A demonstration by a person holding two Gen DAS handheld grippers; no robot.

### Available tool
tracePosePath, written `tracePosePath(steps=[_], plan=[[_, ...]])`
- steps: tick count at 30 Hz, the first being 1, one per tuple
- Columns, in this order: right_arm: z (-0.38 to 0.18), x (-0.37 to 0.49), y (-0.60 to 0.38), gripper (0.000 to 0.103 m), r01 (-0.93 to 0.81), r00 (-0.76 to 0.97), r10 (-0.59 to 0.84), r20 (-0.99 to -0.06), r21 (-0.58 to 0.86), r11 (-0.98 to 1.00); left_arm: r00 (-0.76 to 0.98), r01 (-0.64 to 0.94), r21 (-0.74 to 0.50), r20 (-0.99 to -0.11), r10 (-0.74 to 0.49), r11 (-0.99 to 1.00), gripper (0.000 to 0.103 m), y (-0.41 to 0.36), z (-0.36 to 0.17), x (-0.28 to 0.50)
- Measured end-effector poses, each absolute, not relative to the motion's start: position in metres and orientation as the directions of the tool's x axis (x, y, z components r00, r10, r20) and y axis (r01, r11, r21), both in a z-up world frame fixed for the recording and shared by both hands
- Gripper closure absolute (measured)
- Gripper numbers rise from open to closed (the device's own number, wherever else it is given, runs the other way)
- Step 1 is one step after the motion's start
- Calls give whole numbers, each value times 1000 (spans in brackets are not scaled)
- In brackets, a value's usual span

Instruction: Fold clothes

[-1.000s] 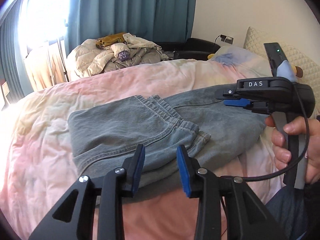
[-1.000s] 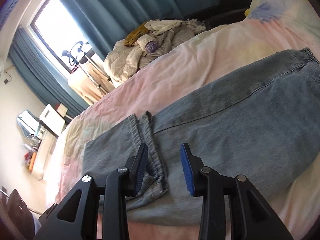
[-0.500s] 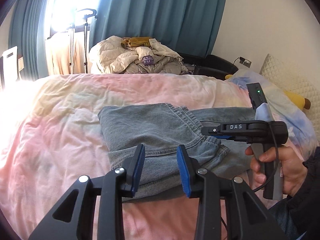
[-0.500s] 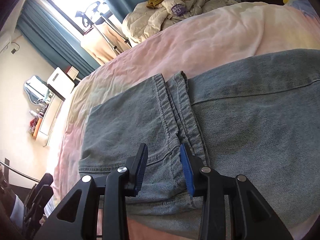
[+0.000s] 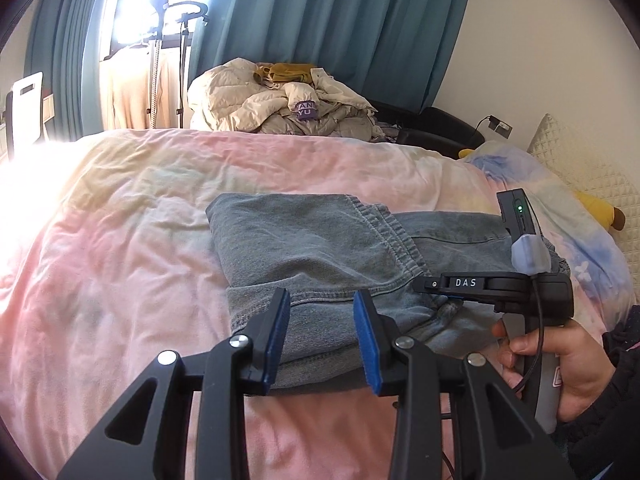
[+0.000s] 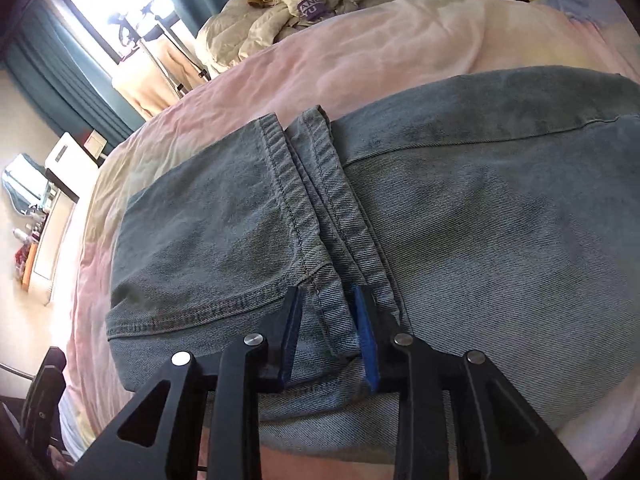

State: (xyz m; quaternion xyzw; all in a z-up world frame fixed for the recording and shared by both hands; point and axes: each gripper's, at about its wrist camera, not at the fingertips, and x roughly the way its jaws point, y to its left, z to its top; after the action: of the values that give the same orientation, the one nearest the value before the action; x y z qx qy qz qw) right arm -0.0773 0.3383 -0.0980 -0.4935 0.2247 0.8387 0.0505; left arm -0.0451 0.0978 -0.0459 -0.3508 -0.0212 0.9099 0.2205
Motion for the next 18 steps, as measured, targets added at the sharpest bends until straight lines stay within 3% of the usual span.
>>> tracePosePath(steps=[3, 4, 5, 6, 7, 12, 18], plan=[[-96, -75, 335, 62, -293, -505, -118, -855, 298, -908, -658, -379, -189, -632, 408, -906, 69, 98, -47, -47], [-94, -73, 334, 64, -290, -506, -110, -856, 289, -912, -658, -373, -195, -634, 407, -907, 69, 97, -47, -48], [-93, -72, 333, 68, -287, -506, -102, -856, 279, -917, -658, -367, -200, -634, 406, -908, 69, 96, -47, -49], [-91, -70, 332, 88, -283, -507, -95, -857, 269, -921, -659, -357, -212, -633, 406, -910, 69, 94, -47, -50], [-89, -69, 332, 96, -280, -507, -87, -857, 259, -925, -659, -345, -224, -634, 405, -912, 69, 91, -48, -51], [-74, -45, 344, 101, -345, -530, -29, -847, 248, -905, -630, -285, -299, -658, 413, -911, 69, 75, -57, -61], [-84, -19, 355, 100, -427, -485, -83, -871, 318, -846, -603, -210, -334, -696, 390, -919, 69, 59, -72, -68]])
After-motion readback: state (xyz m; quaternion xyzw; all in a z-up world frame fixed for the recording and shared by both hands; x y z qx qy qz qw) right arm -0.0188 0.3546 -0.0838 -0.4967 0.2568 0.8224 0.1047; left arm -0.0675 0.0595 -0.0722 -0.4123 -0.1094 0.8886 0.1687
